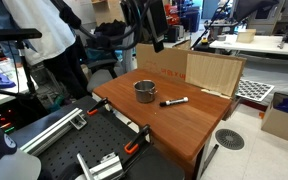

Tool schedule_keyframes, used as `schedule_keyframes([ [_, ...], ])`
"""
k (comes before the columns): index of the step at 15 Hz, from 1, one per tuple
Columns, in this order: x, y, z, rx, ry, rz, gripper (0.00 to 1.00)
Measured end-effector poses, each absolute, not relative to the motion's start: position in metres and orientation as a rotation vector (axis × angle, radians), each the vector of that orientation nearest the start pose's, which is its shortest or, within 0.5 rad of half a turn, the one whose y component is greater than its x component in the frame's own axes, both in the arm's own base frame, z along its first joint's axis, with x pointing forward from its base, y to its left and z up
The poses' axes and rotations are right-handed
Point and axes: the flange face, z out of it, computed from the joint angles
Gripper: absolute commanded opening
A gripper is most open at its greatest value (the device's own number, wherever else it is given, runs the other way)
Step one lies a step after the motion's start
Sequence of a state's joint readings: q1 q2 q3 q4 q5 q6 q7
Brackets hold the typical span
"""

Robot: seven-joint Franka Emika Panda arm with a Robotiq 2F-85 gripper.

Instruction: Pick up the pen from the table and put it in the silver pot.

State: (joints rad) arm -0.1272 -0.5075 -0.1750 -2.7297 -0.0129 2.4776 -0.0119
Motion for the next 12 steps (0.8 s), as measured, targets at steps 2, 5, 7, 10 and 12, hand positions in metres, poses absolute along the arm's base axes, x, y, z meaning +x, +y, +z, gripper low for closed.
schedule_keyframes([
  [2, 0.385, -0.115, 0.385, -2.995, 0.427, -0.345, 1.0],
  [5, 0.414, -0.121, 0.365, -2.936, 0.482, -0.262, 1.0],
  [7, 0.435, -0.127, 0.349, -2.918, 0.525, -0.19, 1.0],
  [10, 0.463, -0.138, 0.326, -2.917, 0.562, -0.086, 1.0],
  [12, 0.48, -0.146, 0.313, -2.923, 0.586, -0.035, 1.0],
])
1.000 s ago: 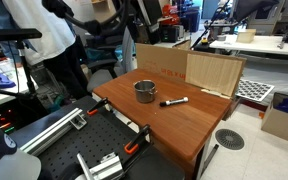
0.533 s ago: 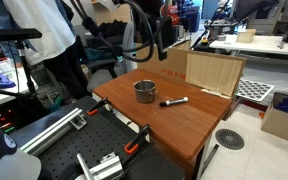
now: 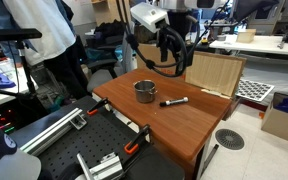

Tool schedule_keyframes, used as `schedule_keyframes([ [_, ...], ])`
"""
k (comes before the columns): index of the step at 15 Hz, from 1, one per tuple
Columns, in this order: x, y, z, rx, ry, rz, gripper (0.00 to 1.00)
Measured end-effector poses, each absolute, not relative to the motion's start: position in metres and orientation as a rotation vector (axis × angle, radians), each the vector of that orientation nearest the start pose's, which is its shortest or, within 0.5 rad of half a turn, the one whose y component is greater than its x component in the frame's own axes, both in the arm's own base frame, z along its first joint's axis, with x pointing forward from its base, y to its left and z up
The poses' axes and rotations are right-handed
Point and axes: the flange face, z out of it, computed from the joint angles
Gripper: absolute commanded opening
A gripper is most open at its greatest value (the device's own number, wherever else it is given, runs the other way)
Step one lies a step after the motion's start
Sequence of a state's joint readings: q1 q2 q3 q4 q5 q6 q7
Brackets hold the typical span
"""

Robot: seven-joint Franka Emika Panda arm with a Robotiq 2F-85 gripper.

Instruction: Pick up the pen from the table and put it in the silver pot.

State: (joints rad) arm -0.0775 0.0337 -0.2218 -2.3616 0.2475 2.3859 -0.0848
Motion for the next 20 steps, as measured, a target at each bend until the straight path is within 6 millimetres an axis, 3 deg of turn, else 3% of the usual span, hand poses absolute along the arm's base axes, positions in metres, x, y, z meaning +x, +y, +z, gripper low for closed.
schedule_keyframes([
  [4, 0.506, -0.157, 0.284, -2.932, 0.661, 0.027, 1.0],
  [8, 0.521, -0.151, 0.253, -2.941, 0.684, 0.105, 1.0],
  [20, 0.531, -0.134, 0.19, -2.896, 0.948, 0.226, 1.0],
])
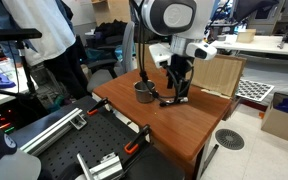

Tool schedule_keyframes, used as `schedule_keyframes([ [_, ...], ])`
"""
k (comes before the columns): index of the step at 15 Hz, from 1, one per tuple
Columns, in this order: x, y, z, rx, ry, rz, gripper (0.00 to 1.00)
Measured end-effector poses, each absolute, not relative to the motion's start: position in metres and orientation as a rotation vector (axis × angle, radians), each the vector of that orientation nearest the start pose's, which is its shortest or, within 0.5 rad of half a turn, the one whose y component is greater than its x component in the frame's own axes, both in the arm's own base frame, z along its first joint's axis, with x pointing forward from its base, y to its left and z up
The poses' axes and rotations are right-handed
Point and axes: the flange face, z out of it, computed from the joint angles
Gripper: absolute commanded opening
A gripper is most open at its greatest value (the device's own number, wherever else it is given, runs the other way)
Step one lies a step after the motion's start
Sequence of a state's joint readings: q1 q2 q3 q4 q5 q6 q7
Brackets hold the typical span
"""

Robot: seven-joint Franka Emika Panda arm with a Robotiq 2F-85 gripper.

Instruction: Pick up the pen from the table and put it in the silver pot.

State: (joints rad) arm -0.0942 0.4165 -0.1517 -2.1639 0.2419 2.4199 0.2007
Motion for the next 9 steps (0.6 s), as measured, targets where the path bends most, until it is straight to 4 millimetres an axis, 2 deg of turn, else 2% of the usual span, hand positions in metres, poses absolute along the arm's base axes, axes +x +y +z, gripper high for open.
schedule_keyframes([
  [5, 0.541, -0.134, 0.165, -2.878, 1.061, 0.252, 1.0],
  [9, 0.554, -0.135, 0.157, -2.868, 1.12, 0.243, 1.0],
])
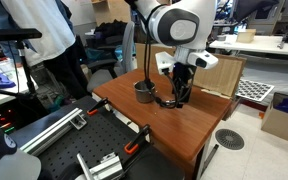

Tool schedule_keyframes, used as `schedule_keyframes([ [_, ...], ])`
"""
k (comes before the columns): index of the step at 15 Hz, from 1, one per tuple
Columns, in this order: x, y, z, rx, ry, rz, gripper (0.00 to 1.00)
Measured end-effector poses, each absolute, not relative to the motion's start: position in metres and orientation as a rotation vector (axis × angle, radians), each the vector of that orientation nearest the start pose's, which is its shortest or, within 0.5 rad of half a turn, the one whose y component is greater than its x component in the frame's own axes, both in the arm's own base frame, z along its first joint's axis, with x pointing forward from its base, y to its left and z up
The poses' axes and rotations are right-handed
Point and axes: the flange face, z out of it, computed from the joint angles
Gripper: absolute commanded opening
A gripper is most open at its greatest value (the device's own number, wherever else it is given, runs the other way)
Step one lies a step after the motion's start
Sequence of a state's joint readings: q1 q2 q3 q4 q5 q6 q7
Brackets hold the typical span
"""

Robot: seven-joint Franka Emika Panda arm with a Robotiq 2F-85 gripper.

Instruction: Pick up the pen from the table and put it in the silver pot.

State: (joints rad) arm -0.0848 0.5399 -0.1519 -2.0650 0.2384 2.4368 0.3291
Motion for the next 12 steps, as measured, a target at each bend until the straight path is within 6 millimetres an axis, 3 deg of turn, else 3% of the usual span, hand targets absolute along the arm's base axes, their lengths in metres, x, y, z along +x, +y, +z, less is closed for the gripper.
schedule_keyframes([
  [3, 0.565, -0.135, 0.151, -2.87, 1.164, 0.234, 0.97],
  [4, 0.568, -0.135, 0.148, -2.873, 1.176, 0.234, 0.73],
  [6, 0.574, -0.134, 0.141, -2.878, 1.195, 0.235, 0.69],
  [12, 0.586, -0.132, 0.14, -2.913, 1.194, 0.214, 0.25],
])
